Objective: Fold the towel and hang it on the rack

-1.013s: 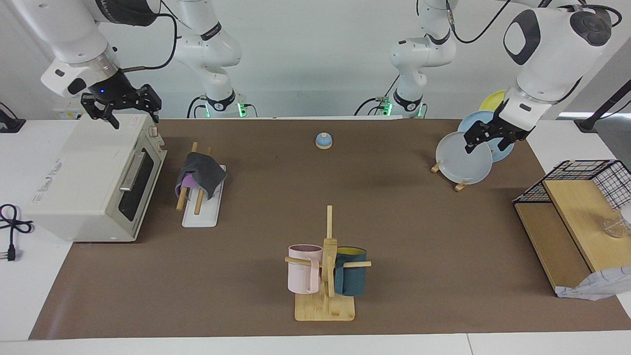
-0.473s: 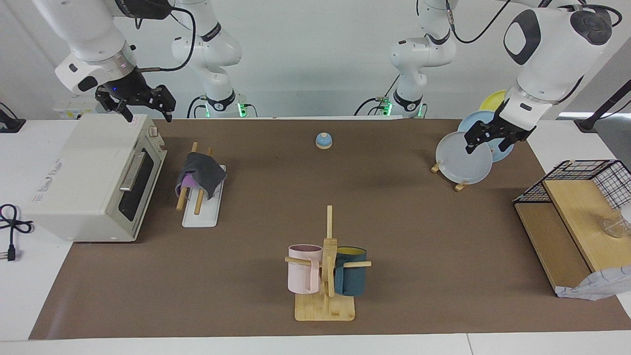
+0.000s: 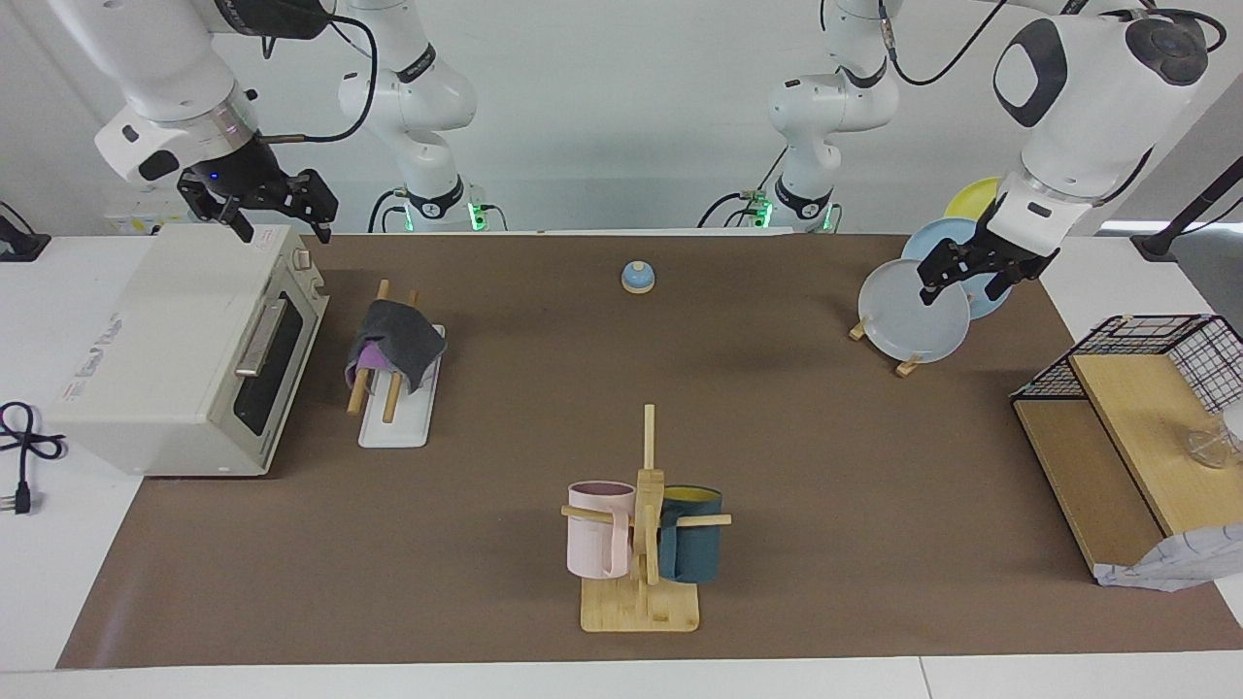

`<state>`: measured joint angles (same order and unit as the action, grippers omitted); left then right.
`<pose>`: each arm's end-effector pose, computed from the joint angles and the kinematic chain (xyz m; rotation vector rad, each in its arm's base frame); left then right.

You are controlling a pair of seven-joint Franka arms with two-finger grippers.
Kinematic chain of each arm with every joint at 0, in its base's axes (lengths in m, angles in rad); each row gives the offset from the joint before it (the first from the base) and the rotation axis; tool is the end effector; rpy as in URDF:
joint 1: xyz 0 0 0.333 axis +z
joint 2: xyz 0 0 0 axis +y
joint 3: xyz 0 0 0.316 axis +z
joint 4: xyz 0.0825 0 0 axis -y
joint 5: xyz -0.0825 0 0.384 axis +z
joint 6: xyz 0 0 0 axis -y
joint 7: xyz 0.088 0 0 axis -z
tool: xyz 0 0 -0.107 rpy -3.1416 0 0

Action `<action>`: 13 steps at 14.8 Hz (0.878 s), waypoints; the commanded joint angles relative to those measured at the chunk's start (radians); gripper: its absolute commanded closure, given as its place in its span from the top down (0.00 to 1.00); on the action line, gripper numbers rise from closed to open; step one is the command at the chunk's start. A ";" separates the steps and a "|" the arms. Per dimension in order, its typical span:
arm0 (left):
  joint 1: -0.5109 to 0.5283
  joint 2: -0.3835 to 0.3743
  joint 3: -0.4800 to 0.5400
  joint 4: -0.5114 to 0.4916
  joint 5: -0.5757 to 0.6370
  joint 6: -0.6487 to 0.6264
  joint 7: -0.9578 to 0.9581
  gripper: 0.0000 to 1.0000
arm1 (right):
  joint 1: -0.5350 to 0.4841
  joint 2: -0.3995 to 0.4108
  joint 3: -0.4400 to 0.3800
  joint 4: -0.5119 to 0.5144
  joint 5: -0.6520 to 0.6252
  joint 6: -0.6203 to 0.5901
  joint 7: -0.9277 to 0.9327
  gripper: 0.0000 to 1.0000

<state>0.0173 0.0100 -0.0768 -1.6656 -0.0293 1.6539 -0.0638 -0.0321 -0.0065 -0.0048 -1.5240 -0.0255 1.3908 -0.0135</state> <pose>0.5607 -0.0361 0.5812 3.1128 0.0110 -0.0365 0.5328 -0.0228 0.6351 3.1129 -0.0410 -0.1984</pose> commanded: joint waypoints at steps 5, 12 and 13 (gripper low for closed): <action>-0.007 -0.027 0.012 -0.017 -0.004 0.010 0.010 1.00 | -0.002 0.026 0.009 0.030 -0.019 0.011 0.012 1.00; -0.007 -0.027 0.012 -0.017 -0.004 0.010 0.010 1.00 | -0.008 0.022 0.009 0.030 -0.005 0.010 -0.014 1.00; -0.007 -0.027 0.011 -0.016 -0.004 0.010 0.010 1.00 | -0.003 0.020 0.009 0.028 -0.007 0.010 -0.007 1.00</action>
<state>0.0173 0.0018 -0.0768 -1.6656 -0.0293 1.6539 -0.0638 -0.0323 0.0089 -0.0035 -1.5100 -0.0272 1.3985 -0.0149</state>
